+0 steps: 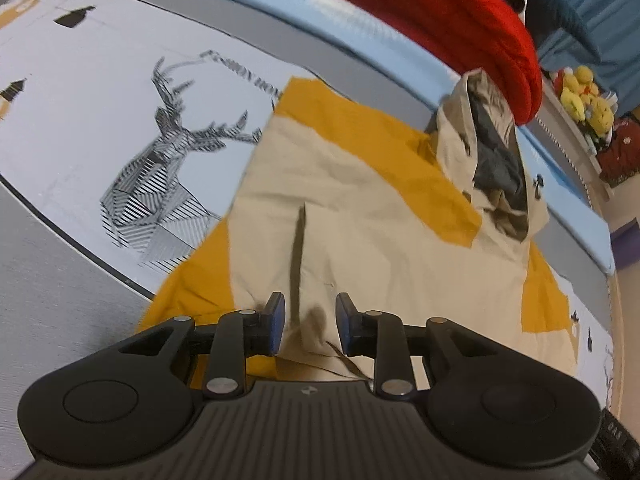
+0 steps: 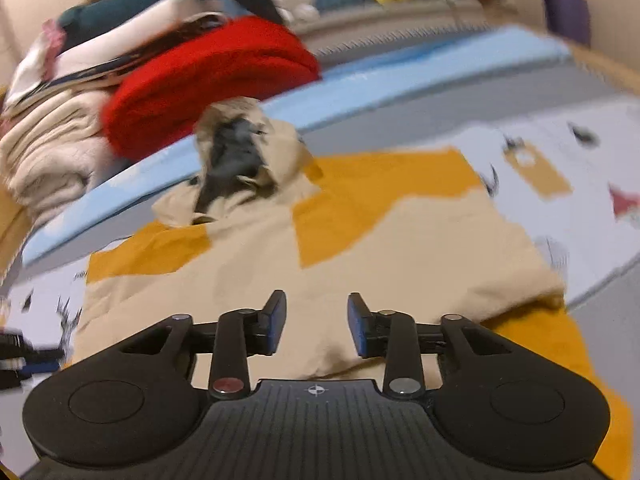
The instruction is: Fold large clothes
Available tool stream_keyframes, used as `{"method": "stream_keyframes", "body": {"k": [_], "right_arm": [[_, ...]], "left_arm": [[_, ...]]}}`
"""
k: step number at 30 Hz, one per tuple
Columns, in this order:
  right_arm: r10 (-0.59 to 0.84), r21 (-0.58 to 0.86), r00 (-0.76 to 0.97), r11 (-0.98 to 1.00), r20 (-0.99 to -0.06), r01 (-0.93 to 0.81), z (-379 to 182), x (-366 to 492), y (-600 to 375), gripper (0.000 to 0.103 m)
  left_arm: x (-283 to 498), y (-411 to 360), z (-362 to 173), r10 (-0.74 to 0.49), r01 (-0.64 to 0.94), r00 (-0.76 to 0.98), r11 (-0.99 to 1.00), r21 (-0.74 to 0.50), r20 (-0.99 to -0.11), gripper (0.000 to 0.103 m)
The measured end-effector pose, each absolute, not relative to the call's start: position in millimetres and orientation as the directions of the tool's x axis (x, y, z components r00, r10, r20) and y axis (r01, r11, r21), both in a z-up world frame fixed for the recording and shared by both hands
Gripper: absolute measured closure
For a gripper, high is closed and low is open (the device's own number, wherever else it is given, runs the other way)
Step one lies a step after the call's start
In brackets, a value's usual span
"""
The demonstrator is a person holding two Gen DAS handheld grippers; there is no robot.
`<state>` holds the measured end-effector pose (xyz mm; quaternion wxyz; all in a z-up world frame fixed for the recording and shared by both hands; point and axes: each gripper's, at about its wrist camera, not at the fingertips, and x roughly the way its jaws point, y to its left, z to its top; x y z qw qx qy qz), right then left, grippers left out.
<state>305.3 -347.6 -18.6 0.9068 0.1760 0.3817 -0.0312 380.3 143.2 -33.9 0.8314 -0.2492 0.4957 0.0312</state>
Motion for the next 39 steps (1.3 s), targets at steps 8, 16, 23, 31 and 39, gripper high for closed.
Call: {"method": "stream_keyframes", "body": {"k": [8,16,23,31,39], "right_arm": [[0.051,0.343,0.572,0.843,-0.818,0.415,-58.7,325.6,-388.5,0.056],[0.038,0.307,0.509,0.835,-0.860,0.456,-71.8,330.2,-393.7,0.053],[0.039,0.303,0.506,0.839,-0.862,0.452,-71.7,334.5,-394.2,0.053],[0.045,0.305,0.503,0.840,-0.863,0.448,-72.5,336.7,-391.9,0.053],[0.045,0.311,0.495,0.826,-0.868,0.471,-77.2,336.9,-394.5,0.055]], "left_arm": [[393.0,132.1,-52.1,-0.183,-0.312,0.465,0.882,-0.354,-0.866,0.064],[398.8,127.2,-58.2,-0.185,-0.309,0.450,0.886,-0.346,-0.874,0.064],[402.0,123.8,-59.9,-0.188,-0.303,0.451,0.887,-0.348,-0.872,0.068],[394.3,120.5,-21.9,-0.075,-0.258,0.599,0.924,-0.281,-0.797,0.102],[393.9,122.2,-16.2,0.047,-0.315,0.589,0.933,-0.175,-0.807,0.092]]}}
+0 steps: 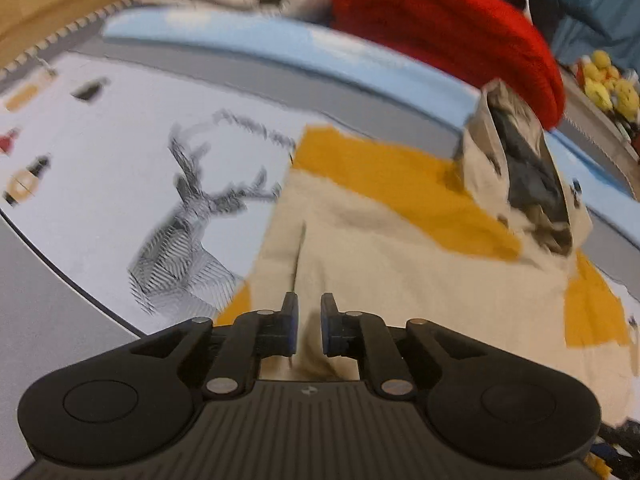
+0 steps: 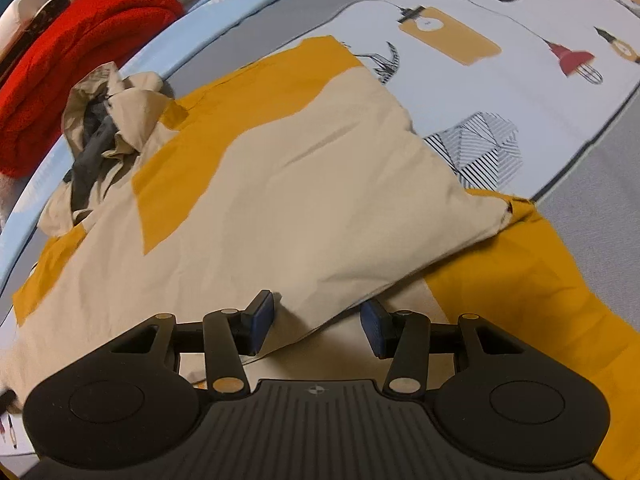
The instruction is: Fold large clothes
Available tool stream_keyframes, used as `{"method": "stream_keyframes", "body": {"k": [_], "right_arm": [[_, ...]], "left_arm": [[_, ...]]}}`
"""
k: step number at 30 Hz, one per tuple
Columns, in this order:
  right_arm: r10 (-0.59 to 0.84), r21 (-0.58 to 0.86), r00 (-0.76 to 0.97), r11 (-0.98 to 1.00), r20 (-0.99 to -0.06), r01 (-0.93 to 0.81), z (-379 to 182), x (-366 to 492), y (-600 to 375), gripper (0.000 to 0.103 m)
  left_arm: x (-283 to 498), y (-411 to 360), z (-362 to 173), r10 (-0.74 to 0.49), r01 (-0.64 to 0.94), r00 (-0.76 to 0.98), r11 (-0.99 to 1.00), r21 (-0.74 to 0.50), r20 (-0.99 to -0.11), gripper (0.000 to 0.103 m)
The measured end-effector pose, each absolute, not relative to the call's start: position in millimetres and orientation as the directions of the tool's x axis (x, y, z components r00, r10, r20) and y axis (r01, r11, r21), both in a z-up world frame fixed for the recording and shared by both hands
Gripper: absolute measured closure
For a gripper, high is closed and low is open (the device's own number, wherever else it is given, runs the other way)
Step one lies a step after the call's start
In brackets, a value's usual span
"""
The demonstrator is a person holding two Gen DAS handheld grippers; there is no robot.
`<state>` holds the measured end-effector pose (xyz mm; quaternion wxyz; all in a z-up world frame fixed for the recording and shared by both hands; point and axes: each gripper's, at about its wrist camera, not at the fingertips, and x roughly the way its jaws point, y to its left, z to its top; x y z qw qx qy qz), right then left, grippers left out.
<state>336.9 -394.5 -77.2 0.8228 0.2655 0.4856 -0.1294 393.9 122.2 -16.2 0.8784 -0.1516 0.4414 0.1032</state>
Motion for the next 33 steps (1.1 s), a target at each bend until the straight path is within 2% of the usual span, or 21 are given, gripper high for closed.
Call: {"method": "stream_keyframes", "body": {"k": [3,4,7,9,10,13,15,21,22,23,24,25,27,29,33], "right_arm": [[0.042,0.326,0.512,0.814,-0.858,0.480,-76.5,335.3,-395.8,0.087],[0.017,0.311,0.515,0.814,-0.857,0.491,-74.4,334.3,-396.2,0.091],[-0.033,0.279,0.505,0.802,-0.863,0.529,-72.2,332.0,-400.2,0.091],[-0.045,0.271,0.490,0.788,-0.870,0.553,-72.1,331.0,-403.6,0.089],[-0.054,0.266,0.486,0.782,-0.872,0.564,-70.8,329.8,-405.1,0.083],[-0.117,0.220,0.496,0.792,-0.861,0.569,-60.2,325.2,-400.8,0.073],[-0.170,0.182,0.526,0.814,-0.833,0.551,-49.0,320.4,-390.1,0.073],[-0.236,0.110,0.662,0.893,-0.711,0.436,-21.8,312.9,-360.1,0.072],[-0.228,0.103,0.674,0.905,-0.703,0.413,-21.5,315.0,-359.5,0.069],[-0.210,0.092,0.678,0.921,-0.705,0.380,-24.0,320.1,-358.6,0.065],[-0.174,0.078,0.666,0.940,-0.725,0.331,-30.7,327.5,-356.7,0.054],[-0.139,0.073,0.641,0.954,-0.755,0.292,-38.3,333.5,-356.0,0.049],[-0.085,0.074,0.558,0.964,-0.825,0.256,-59.5,342.2,-355.3,0.049],[-0.071,0.068,0.495,0.963,-0.866,0.259,-75.8,344.0,-356.5,0.049],[-0.088,0.028,0.495,0.975,-0.864,0.222,-74.2,344.4,-347.6,0.049]], "left_arm": [[392.2,116.3,-5.0,0.020,-0.255,0.644,0.948,-0.190,-0.765,0.088],[393.3,115.0,-7.8,-0.004,-0.240,0.637,0.949,-0.203,-0.771,0.088],[401.2,113.9,-32.6,-0.076,-0.245,0.540,0.938,-0.243,-0.838,0.085],[404.0,115.8,-50.7,-0.088,-0.279,0.464,0.930,-0.239,-0.881,0.083],[403.3,115.8,-52.6,-0.081,-0.290,0.453,0.928,-0.233,-0.888,0.083],[399.9,108.3,-34.4,-0.047,-0.254,0.515,0.945,-0.204,-0.856,0.080],[396.4,100.3,-20.2,-0.042,-0.206,0.572,0.959,-0.193,-0.819,0.071],[402.1,93.6,-39.2,-0.082,-0.208,0.503,0.955,-0.212,-0.861,0.070],[403.1,95.9,-43.9,-0.094,-0.222,0.483,0.948,-0.226,-0.870,0.070],[403.3,97.8,-48.1,-0.103,-0.236,0.469,0.942,-0.237,-0.877,0.068],[403.4,97.7,-49.4,-0.103,-0.238,0.465,0.942,-0.236,-0.879,0.066],[402.7,97.4,-49.2,-0.101,-0.230,0.466,0.945,-0.231,-0.879,0.064],[401.3,93.0,-46.5,-0.099,-0.210,0.473,0.952,-0.221,-0.875,0.058],[400.7,89.5,-42.8,-0.080,-0.200,0.487,0.959,-0.200,-0.870,0.058],[400.3,83.1,-33.6,-0.053,-0.168,0.521,0.972,-0.163,-0.852,0.057]]}}
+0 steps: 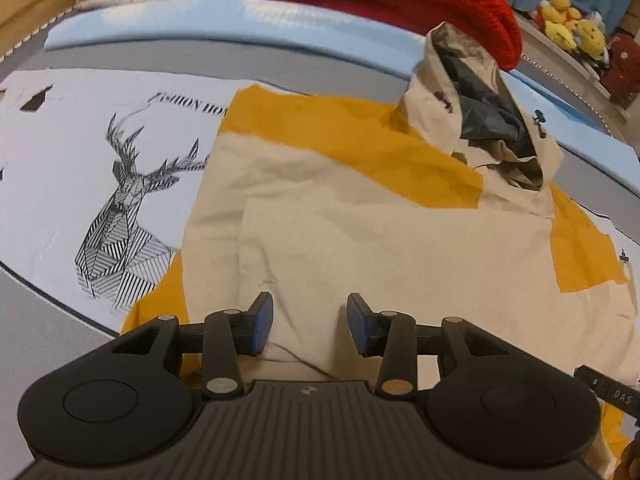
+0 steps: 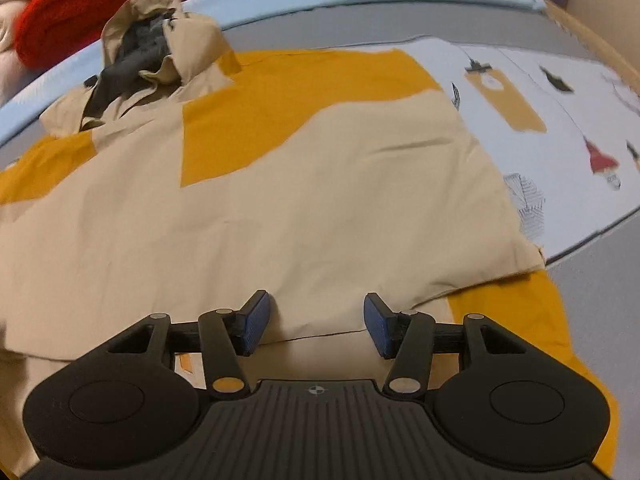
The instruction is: Fold large clothes
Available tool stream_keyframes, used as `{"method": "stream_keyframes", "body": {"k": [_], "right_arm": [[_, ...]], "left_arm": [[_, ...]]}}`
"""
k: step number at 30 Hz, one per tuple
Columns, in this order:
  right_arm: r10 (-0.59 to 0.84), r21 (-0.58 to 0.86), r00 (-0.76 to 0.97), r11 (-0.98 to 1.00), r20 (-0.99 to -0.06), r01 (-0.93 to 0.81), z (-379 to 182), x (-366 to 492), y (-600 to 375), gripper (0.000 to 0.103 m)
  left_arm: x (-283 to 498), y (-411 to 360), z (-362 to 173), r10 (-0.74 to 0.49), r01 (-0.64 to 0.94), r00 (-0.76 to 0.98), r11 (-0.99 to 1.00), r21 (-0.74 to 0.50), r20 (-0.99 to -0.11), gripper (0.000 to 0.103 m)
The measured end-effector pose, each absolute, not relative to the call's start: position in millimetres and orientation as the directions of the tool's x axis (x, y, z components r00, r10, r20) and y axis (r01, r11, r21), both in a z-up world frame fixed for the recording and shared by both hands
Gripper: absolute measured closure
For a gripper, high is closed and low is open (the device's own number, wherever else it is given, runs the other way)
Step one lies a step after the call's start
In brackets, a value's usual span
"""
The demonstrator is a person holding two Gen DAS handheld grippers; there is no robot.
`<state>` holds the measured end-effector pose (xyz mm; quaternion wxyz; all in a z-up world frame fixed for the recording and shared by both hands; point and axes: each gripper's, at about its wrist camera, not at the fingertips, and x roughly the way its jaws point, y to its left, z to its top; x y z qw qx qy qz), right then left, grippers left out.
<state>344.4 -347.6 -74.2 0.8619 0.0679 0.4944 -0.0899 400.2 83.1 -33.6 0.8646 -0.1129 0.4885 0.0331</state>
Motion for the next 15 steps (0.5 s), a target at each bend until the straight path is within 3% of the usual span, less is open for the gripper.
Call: {"method": "stream_keyframes", "body": {"k": [15], "right_arm": [[-0.083,0.017,0.559,0.985,-0.825,0.171,-36.7,326.3,-334.0,0.049]], "left_arm": [[376.9,60.8,2.3,-0.058,-0.105,0.595,0.983,-0.149,-0.802,0.052]]}}
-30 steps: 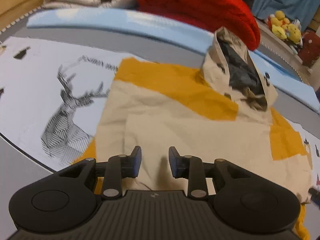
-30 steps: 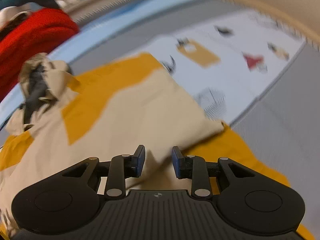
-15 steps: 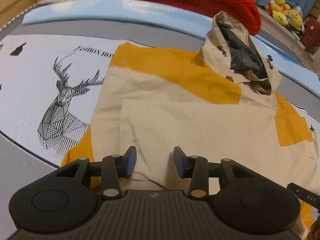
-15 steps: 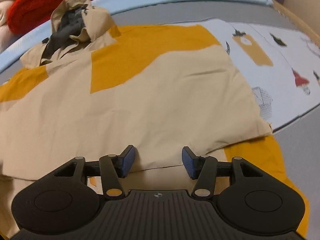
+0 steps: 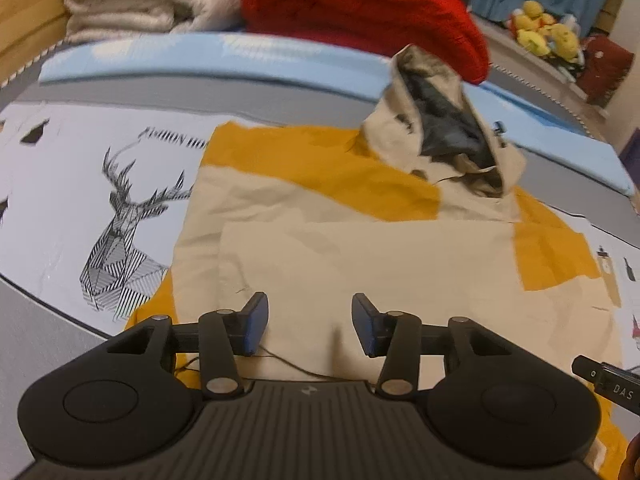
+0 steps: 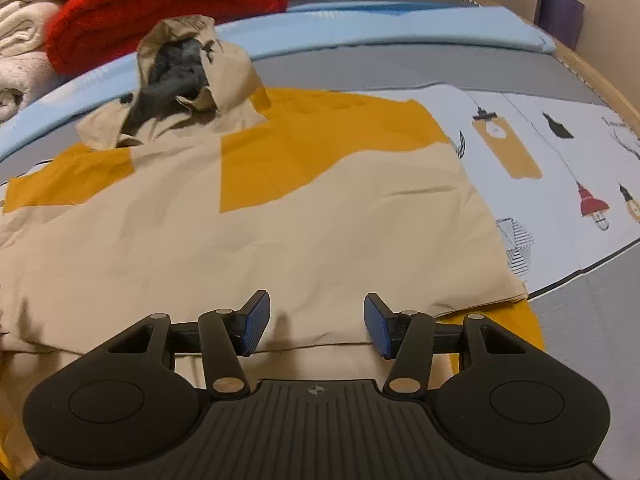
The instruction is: Fold large clothes
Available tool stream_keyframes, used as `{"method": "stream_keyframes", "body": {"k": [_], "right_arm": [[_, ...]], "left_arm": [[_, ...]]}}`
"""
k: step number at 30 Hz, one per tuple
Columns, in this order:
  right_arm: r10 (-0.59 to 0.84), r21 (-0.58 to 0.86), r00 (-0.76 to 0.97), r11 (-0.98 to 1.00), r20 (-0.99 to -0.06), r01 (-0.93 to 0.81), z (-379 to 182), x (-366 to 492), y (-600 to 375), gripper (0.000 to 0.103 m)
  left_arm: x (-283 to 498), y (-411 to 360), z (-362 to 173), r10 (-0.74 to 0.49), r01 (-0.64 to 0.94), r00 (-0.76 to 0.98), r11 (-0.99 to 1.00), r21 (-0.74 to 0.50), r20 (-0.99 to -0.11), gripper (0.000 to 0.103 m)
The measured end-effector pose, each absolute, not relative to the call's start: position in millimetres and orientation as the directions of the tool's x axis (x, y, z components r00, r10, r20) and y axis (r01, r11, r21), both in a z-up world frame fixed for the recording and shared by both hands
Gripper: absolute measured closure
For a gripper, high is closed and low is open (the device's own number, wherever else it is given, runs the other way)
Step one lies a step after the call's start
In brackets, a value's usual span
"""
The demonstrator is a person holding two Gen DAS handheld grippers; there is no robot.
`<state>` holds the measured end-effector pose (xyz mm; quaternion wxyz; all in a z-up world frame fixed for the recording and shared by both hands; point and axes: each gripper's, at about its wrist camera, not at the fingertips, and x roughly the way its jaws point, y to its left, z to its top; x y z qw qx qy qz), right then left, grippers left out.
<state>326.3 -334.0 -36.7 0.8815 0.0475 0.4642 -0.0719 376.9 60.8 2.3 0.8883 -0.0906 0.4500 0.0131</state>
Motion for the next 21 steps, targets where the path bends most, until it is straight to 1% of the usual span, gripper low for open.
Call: {"method": "stream_keyframes", "body": {"k": [4,13,19,20,21], "right_arm": [[-0.092,-0.005,0.585,0.989,-0.806,0.147,-22.0,311.8,-334.3,0.049],[-0.086,-0.003,0.617,0.991,-0.782,0.134,1.8,285.3,-344.2,0.049],[-0.085,-0.003,0.649,0.992,-0.756,0.127,14.1,276.4,-353.7,0.049],[-0.080,0.004,0.657,0.992,-0.749,0.126,16.5,275.8,-355.3,0.049],[-0.074,0.013,0.666,0.992,-0.742,0.124,19.0,275.8,-357.6,0.049]], "left_arm": [[362.1,46.2,18.6,-0.066,-0.054,0.641,0.990,-0.131,-0.765,0.051],[332.4,9.5,42.4,-0.103,0.070,0.724,0.995,-0.076,-0.682,0.051],[321.1,-6.9,56.3,-0.099,0.080,0.790,0.995,-0.059,-0.605,0.051],[319.8,-9.9,59.4,-0.096,0.084,0.802,0.995,-0.049,-0.589,0.053],[318.7,-12.0,61.6,-0.095,0.088,0.811,0.995,-0.040,-0.577,0.059]]}}
